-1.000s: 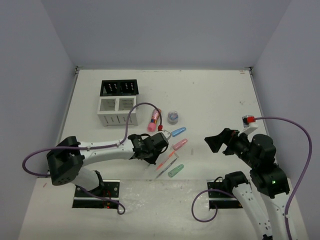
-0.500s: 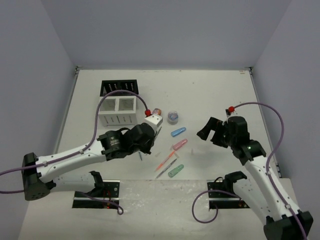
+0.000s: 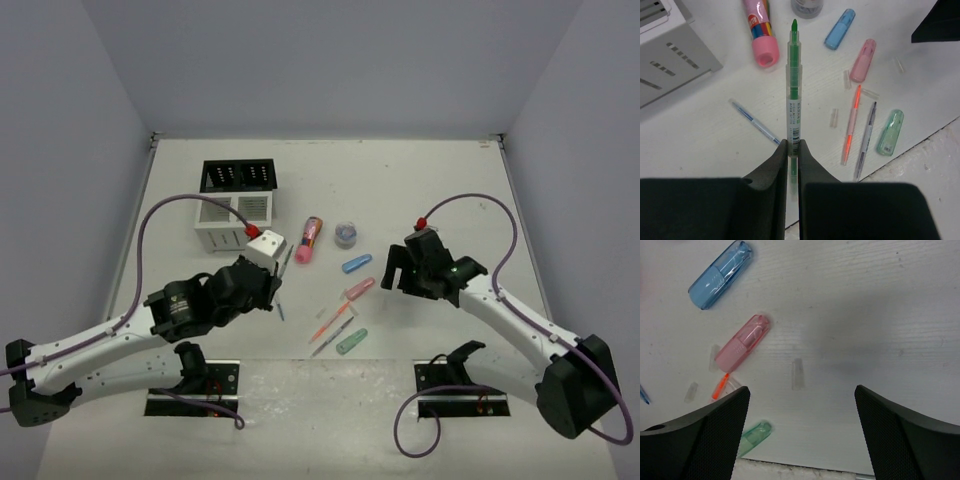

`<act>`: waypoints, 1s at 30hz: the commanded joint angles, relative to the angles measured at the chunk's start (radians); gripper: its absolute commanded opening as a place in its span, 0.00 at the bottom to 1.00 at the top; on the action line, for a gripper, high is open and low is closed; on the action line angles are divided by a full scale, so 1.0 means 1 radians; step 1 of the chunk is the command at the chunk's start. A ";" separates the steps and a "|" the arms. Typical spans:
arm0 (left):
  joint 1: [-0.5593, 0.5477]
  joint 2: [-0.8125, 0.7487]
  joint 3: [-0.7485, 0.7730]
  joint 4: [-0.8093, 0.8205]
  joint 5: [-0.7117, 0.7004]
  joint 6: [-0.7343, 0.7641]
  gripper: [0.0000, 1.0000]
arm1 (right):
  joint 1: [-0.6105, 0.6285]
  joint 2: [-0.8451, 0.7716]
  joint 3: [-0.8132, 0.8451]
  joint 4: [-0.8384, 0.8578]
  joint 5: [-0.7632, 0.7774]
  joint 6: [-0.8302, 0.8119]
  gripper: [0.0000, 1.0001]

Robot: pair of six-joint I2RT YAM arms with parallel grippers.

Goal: Sort the stationery into containers
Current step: Pick up the pen cap from the center of the board.

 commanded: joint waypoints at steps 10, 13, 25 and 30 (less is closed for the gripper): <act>-0.007 -0.009 -0.014 0.045 -0.019 0.009 0.00 | 0.142 0.241 0.095 0.041 0.077 0.119 0.46; -0.009 -0.028 -0.016 0.050 -0.010 0.012 0.00 | 0.146 0.277 0.091 0.053 0.071 0.131 0.44; -0.038 -0.038 -0.021 0.058 0.013 0.022 0.00 | 0.154 0.361 0.073 0.073 0.074 0.168 0.31; -0.050 -0.045 -0.021 0.057 0.003 0.020 0.00 | 0.155 0.401 0.068 0.065 0.085 0.170 0.25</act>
